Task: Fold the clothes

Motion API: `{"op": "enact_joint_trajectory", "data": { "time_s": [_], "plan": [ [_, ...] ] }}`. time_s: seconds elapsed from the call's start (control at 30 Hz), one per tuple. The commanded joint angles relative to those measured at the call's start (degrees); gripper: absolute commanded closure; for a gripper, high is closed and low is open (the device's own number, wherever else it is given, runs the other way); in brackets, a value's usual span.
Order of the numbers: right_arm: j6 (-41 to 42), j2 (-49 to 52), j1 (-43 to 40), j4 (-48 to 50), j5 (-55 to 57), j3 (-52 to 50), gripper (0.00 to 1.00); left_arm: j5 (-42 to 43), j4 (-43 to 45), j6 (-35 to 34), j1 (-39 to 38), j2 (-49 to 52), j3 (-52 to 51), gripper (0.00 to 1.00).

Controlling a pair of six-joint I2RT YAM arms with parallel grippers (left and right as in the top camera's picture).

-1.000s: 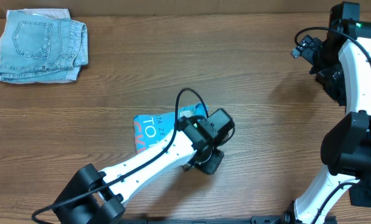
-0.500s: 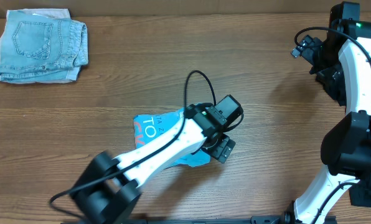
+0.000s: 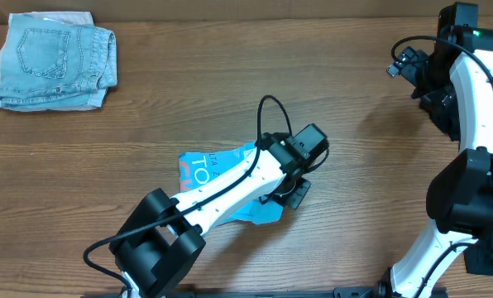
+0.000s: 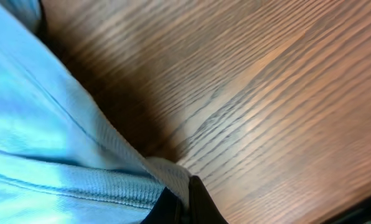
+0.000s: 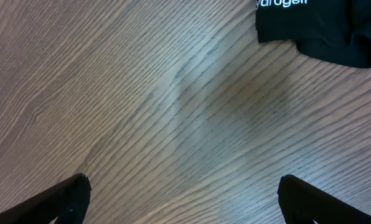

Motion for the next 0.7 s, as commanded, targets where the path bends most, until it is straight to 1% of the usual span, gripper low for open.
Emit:
{"op": "enact_joint_trajectory", "data": {
  "time_s": [0.0, 0.13, 0.27, 0.37, 0.4, 0.47, 0.5, 0.6, 0.67],
  "plan": [
    [-0.20, -1.79, -0.22, 0.24, -0.09, 0.87, 0.00, 1.75, -2.10, 0.35, -0.70, -0.63, 2.47, 0.96],
    [-0.20, -1.79, -0.22, 0.24, -0.09, 0.87, 0.00, 3.02, -5.88, -0.87, -1.99, -0.61, 2.45, 0.96],
    [-0.20, -1.79, -0.22, 0.24, -0.09, 0.87, 0.00, 7.80, -6.21, -0.90, -3.21, -0.59, 2.29, 0.95],
    [-0.20, -1.79, -0.22, 0.24, -0.09, 0.87, 0.00, 8.66, -5.73, -1.97, -4.24, -0.39, 2.16, 0.93],
    [-0.20, -1.79, -0.22, 0.24, -0.09, 0.87, 0.00, 8.63, -4.87, -2.14, -4.72, -0.22, 1.88, 0.81],
    [-0.20, -1.79, -0.22, 0.24, -0.09, 0.87, 0.00, 8.63, -3.69, -2.12, -5.22, -0.13, 1.46, 0.33],
    [-0.20, -1.79, -0.22, 0.24, -0.09, 0.87, 0.00, 8.63, -2.89, -2.10, -5.40, -0.13, 1.11, 0.18],
    [-0.20, -1.79, -0.22, 0.24, -0.09, 0.87, 0.00, 9.81, -2.38, -1.40, -5.70, -0.13, 1.07, 0.15],
    [-0.20, -1.79, -0.22, 0.22, -0.09, 0.87, 0.00, 12.04, -2.82, 1.14, -5.68, -0.17, 1.33, 0.16]
  ]
}}
